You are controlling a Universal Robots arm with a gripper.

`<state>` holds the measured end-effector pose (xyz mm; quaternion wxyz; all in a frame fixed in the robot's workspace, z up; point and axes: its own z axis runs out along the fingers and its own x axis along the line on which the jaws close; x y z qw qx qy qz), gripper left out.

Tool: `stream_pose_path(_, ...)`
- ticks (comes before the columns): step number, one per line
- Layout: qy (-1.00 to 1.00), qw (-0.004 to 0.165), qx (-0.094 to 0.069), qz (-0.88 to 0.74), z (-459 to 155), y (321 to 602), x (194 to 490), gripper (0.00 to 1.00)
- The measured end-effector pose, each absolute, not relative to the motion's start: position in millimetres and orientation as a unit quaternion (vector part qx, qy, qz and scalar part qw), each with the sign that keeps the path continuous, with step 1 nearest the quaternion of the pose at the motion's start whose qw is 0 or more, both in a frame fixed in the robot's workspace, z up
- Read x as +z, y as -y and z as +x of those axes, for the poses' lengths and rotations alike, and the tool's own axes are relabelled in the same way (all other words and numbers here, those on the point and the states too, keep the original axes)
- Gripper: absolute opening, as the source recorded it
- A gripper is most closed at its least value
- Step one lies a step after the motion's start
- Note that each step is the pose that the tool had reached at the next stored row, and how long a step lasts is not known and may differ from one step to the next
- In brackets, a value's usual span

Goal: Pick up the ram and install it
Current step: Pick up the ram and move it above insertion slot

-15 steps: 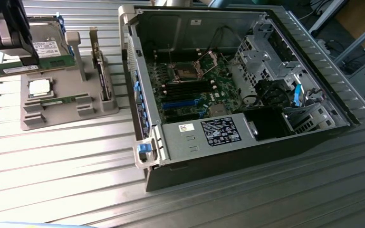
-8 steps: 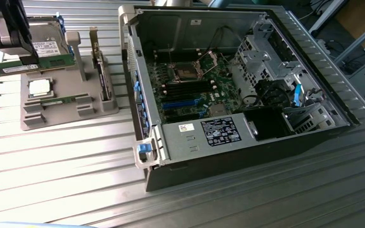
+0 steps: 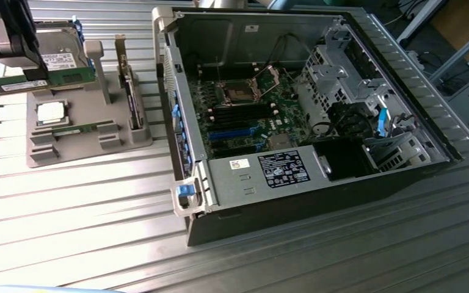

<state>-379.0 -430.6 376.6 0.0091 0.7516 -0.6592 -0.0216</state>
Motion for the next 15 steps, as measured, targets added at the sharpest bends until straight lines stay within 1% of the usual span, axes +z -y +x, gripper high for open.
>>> stream_pose_path(15,0.659,0.009,-0.022,0.752,-379.0,430.6,391.0,0.13)
